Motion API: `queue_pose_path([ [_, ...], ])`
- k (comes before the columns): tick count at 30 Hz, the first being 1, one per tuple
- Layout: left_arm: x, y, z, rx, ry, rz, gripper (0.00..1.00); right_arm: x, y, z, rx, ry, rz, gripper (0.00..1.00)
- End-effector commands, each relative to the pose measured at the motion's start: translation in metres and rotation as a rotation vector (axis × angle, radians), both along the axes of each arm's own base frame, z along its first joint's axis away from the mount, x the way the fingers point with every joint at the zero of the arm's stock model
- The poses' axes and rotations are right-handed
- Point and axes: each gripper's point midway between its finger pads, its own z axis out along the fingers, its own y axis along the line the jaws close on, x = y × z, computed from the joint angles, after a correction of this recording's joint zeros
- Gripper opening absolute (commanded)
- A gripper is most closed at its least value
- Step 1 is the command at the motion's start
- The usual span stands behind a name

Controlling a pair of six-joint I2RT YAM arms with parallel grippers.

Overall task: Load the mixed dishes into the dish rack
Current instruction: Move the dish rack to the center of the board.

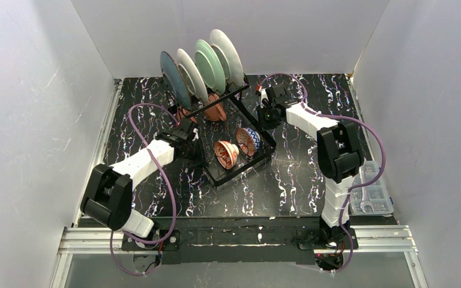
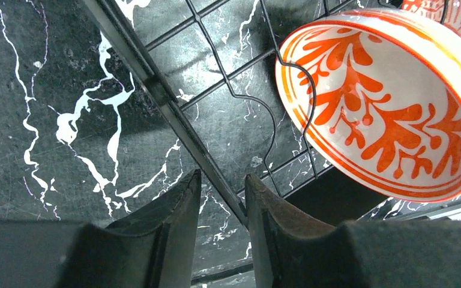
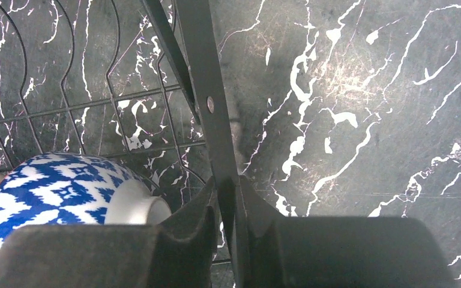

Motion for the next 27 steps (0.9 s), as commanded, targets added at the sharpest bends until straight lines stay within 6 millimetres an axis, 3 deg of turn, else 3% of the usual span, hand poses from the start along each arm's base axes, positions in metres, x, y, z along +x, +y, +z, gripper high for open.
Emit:
queue_pose_path([
  [1, 0.009, -0.001, 0.007, 0.022, -0.029, -0.004, 0.31, 0.007, -0.003, 0.001, 0.003, -0.017, -0.023, 0.16],
  [6, 0.008, 0.001, 0.002, 0.040, -0.006, -0.016, 0.23, 0.002, -0.006, -0.003, -0.003, -0.005, -0.034, 0.02],
  [11, 0.006, 0.004, 0.000, 0.057, 0.003, -0.020, 0.15, -0.002, -0.012, 0.000, -0.015, -0.010, -0.062, 0.01],
  [16, 0.005, 0.008, 0.002, 0.085, 0.003, -0.026, 0.00, -0.009, -0.019, 0.000, -0.013, -0.017, -0.109, 0.01],
  [27, 0.004, 0.018, 0.011, 0.131, -0.007, -0.034, 0.00, -0.030, -0.038, -0.005, -0.020, -0.023, -0.216, 0.01],
])
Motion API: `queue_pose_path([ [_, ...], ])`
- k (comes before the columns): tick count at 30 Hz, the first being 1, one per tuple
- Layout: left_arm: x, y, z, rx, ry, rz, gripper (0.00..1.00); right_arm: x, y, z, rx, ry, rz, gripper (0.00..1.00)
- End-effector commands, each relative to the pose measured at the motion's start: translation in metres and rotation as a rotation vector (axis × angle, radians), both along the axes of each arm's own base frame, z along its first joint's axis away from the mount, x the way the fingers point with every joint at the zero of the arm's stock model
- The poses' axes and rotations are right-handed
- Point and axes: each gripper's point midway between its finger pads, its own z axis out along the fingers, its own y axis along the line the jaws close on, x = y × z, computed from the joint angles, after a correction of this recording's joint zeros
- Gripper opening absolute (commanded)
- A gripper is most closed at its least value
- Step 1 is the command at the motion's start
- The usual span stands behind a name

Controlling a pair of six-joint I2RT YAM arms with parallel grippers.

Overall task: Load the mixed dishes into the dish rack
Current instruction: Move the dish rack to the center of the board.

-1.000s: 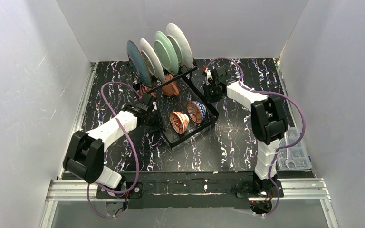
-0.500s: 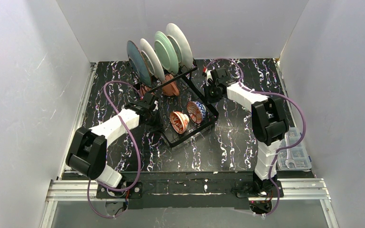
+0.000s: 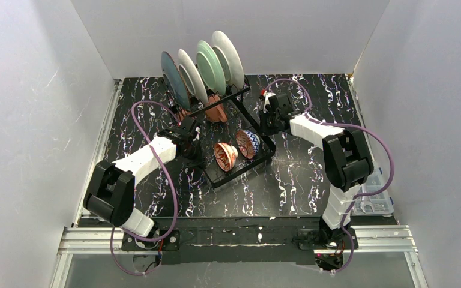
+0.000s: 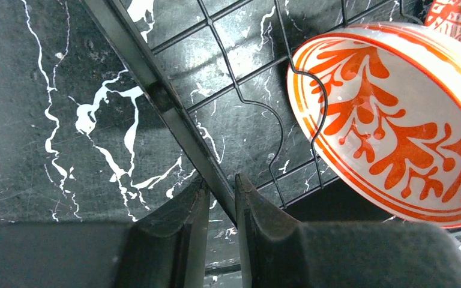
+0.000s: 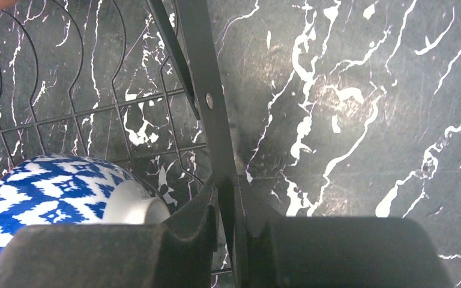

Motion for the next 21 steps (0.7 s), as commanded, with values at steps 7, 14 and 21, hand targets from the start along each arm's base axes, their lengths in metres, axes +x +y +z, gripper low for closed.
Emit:
queue_pose_path([
  [7, 0.011, 0.022, 0.021, 0.116, -0.070, -0.020, 0.00, -0.029, -0.050, 0.007, -0.032, 0.029, -0.248, 0.01],
  [14, 0.009, 0.030, 0.025, 0.126, -0.079, -0.007, 0.00, -0.051, -0.059, 0.010, 0.015, 0.027, -0.307, 0.01],
  [21, 0.008, 0.045, 0.030, 0.137, -0.095, 0.030, 0.00, -0.077, -0.073, 0.016, 0.058, 0.004, -0.379, 0.01],
])
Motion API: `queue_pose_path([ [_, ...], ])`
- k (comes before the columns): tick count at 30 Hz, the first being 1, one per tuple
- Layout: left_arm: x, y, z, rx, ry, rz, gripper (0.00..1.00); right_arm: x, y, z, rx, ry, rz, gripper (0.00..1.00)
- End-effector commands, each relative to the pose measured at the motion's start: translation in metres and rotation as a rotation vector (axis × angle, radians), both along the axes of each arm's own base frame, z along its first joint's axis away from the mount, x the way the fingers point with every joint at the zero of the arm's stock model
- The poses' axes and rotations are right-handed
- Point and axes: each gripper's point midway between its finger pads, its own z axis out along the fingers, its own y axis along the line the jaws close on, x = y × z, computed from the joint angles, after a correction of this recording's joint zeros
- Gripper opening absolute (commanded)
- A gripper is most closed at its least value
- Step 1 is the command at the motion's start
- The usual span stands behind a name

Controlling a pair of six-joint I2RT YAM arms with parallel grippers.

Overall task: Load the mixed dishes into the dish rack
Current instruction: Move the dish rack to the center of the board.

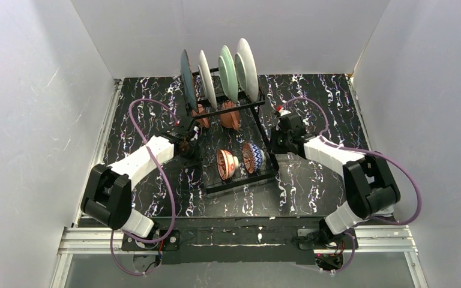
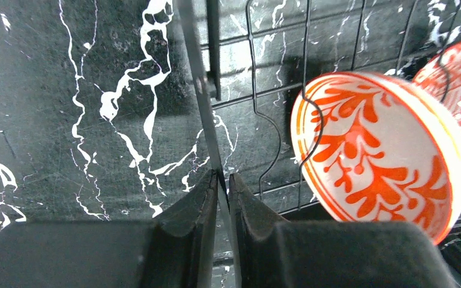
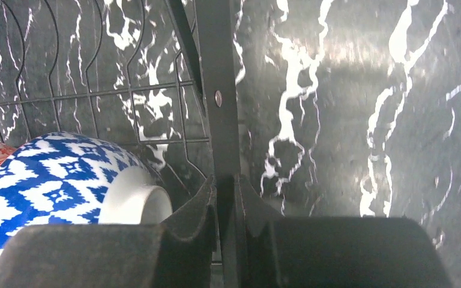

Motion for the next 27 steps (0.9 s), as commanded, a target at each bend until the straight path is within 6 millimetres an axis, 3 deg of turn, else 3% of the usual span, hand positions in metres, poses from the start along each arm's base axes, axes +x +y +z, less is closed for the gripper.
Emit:
queue_pose_path([
  [1, 0.015, 0.033, 0.024, 0.075, -0.108, 0.055, 0.00, -0.006, -0.044, 0.019, -0.022, -0.035, -0.219, 0.01],
  [7, 0.015, 0.038, 0.028, 0.078, -0.120, 0.071, 0.00, -0.028, -0.051, 0.018, 0.013, -0.026, -0.250, 0.01],
  [9, 0.013, 0.040, 0.027, 0.081, -0.123, 0.073, 0.00, -0.044, -0.051, 0.009, 0.047, -0.002, -0.252, 0.01],
  [14, 0.013, 0.039, 0.033, 0.068, -0.139, 0.070, 0.00, -0.054, -0.044, 0.007, 0.089, 0.008, -0.251, 0.01],
  [27, -0.002, 0.041, 0.051, 0.039, -0.169, 0.034, 0.00, -0.054, 0.009, 0.022, 0.155, -0.025, -0.203, 0.01],
])
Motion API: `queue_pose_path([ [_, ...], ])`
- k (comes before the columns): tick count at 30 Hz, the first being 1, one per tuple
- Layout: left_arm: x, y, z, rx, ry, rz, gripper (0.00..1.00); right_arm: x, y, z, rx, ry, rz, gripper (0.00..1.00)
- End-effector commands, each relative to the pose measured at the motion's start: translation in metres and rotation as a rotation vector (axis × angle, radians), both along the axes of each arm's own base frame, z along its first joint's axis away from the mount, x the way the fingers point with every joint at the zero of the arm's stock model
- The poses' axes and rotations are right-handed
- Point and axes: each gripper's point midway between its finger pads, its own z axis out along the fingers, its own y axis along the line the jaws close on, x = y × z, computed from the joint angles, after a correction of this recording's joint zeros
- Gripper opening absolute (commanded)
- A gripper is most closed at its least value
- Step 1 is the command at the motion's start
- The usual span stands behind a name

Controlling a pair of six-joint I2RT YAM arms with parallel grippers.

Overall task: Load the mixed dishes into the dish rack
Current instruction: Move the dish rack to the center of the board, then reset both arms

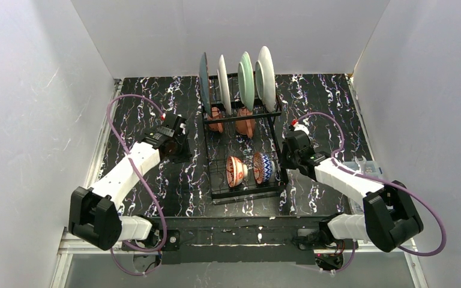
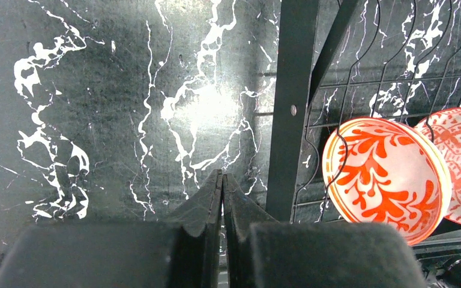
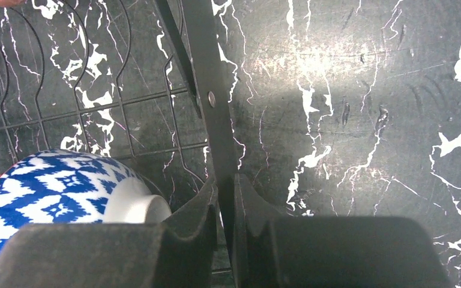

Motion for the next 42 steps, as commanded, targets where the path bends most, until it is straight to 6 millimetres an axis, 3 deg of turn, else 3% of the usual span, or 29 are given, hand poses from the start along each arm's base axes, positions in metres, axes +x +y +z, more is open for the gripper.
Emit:
queue_pose_path([
  [1, -0.014, 0.009, 0.010, 0.017, -0.011, -0.021, 0.00, 0.005, 0.050, 0.025, 0.179, -0.017, 0.012, 0.01],
  [7, -0.023, 0.014, 0.017, 0.022, -0.027, -0.039, 0.00, 0.007, 0.075, 0.030, 0.189, -0.022, 0.046, 0.01],
  [11, -0.030, 0.018, 0.018, 0.033, -0.026, -0.051, 0.00, 0.011, 0.082, 0.034, 0.186, -0.033, 0.052, 0.01],
  [20, -0.039, 0.025, 0.023, 0.050, -0.052, -0.076, 0.04, 0.020, 0.069, 0.044, 0.095, -0.074, 0.036, 0.01],
  [33, -0.037, 0.029, 0.038, 0.069, -0.103, -0.113, 0.34, 0.028, 0.054, 0.068, 0.024, -0.131, 0.009, 0.56],
  [38, -0.035, 0.031, 0.053, 0.073, -0.153, -0.136, 0.47, 0.033, 0.042, 0.091, -0.029, -0.183, -0.004, 0.73],
  [42, -0.037, 0.029, 0.070, 0.061, -0.207, -0.181, 0.64, 0.032, 0.044, 0.115, -0.048, -0.224, 0.081, 0.98],
])
